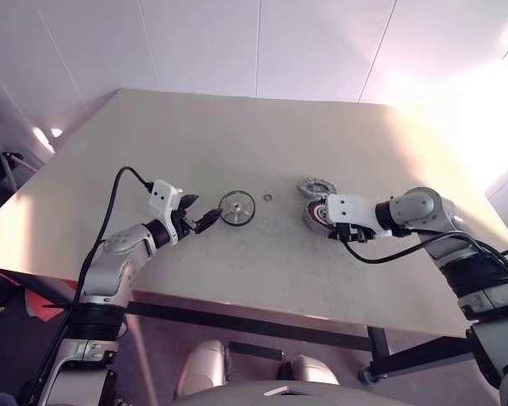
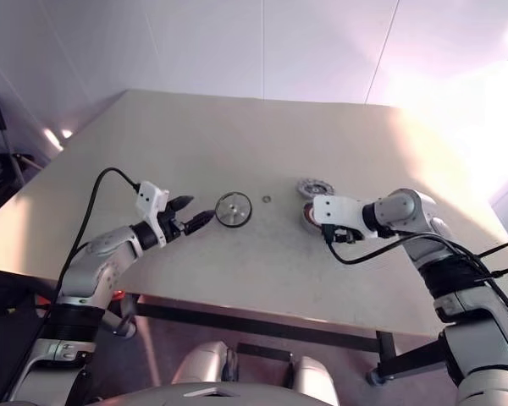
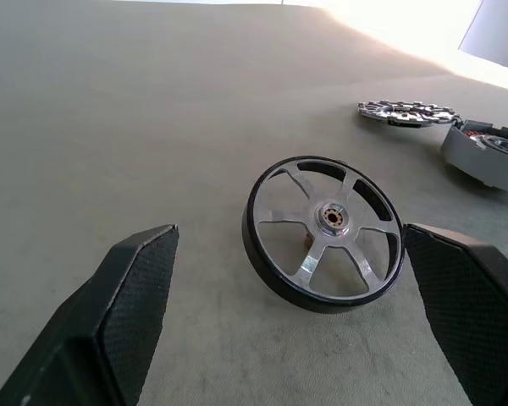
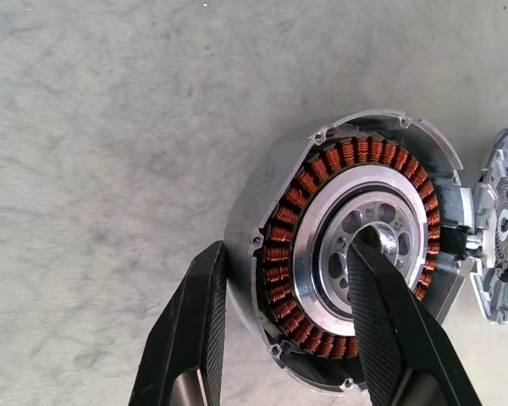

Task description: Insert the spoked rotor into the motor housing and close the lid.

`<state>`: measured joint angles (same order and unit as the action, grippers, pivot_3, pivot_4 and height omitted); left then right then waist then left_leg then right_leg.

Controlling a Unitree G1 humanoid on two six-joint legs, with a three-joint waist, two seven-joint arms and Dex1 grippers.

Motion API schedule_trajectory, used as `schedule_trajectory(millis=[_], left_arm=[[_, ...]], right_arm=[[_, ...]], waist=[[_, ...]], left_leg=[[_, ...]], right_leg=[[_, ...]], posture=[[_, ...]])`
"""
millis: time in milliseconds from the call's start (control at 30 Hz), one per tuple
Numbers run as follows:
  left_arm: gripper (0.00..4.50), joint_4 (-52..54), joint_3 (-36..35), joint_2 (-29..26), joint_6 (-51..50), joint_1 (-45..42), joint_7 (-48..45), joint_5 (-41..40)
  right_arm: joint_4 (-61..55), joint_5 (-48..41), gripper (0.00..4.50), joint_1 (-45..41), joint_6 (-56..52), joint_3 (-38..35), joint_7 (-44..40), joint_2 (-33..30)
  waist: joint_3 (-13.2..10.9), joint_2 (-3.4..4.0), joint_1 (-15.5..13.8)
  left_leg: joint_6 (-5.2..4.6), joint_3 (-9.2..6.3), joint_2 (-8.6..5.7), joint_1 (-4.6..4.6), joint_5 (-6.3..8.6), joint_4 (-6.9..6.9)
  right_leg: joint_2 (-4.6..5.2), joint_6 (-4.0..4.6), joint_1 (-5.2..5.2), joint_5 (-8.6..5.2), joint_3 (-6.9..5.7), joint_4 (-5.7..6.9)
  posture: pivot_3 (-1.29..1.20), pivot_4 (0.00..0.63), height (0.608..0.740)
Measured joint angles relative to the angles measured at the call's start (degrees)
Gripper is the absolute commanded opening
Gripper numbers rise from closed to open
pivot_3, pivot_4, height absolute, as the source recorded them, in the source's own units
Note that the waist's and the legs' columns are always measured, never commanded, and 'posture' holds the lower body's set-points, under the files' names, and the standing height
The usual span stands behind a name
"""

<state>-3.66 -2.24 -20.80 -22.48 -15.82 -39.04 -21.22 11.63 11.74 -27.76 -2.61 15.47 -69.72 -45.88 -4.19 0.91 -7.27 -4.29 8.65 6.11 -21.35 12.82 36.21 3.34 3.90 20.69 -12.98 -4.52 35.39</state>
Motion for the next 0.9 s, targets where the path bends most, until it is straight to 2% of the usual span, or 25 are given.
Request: schedule_trajectory(millis=[200,367,400,567,767,900], left_arm=[[4.50,0.0,0.1,0.0,0.0,-0.1,-0.4,0.0],[4.50,0.0,0.1,-0.2,0.0,-0.1,-0.5,0.0],[4.50,0.0,0.1,-0.2,0.0,-0.1,-0.5,0.0],[4.50,0.0,0.2,-0.3,0.0,-0.1,-0.7,0.0],[4.50,0.0,0.1,-0.5,0.0,-0.1,-0.7,0.0],[4.50,-0.1,0.2,-0.5,-0.1,-0.7,-0.7,0.0]], right_arm=[[-9.4,-0.4,1.94,5.5,-5.4,-1.1,0.0,-0.9],[-10.0,-0.1,1.94,6.0,-7.2,-1.0,1.1,0.3],[-9.5,0.1,2.66,6.0,-7.2,-0.9,1.5,1.0],[-9.1,-0.5,4.35,6.3,-9.1,0.1,2.5,3.8],[-14.4,-4.4,4.35,7.4,-14.6,-0.2,0.0,4.0],[-19.9,-10.8,4.35,3.1,-20.5,-0.5,-0.3,8.1]], waist=[[0.0,-0.03,0.2],[0.1,-0.18,0.4],[0.2,-0.30,0.5],[0.3,-0.34,1.9],[0.2,-0.30,2.1],[0.2,-0.22,2.4]], left_leg=[[0.02,0.00,0.01,0.23,0.00,-0.05],[0.04,0.00,0.02,0.49,-0.01,-0.07],[0.06,0.00,0.02,0.58,-0.02,-0.07],[0.16,0.00,0.02,0.90,-0.07,-0.09],[0.23,0.00,0.03,0.79,-0.12,-0.25],[0.27,0.00,0.04,0.51,-0.16,-0.25]], right_leg=[[-0.01,-0.04,-0.16,-0.03,0.00,-0.02],[-0.01,-0.05,-0.38,-0.04,0.00,-0.05],[-0.02,-0.06,-0.45,-0.04,0.00,-0.05],[-0.01,-0.38,-0.72,-0.22,0.00,-0.07],[-0.02,-0.05,-0.55,-0.03,0.01,-0.06],[-0.03,-0.01,-0.26,-0.01,0.00,0.02]], posture=[[0.00,0.000,0.740],[0.00,0.000,0.740],[0.00,0.000,0.740],[0.00,0.000,0.740],[0.00,0.000,0.740],[0.00,0.000,0.740]])
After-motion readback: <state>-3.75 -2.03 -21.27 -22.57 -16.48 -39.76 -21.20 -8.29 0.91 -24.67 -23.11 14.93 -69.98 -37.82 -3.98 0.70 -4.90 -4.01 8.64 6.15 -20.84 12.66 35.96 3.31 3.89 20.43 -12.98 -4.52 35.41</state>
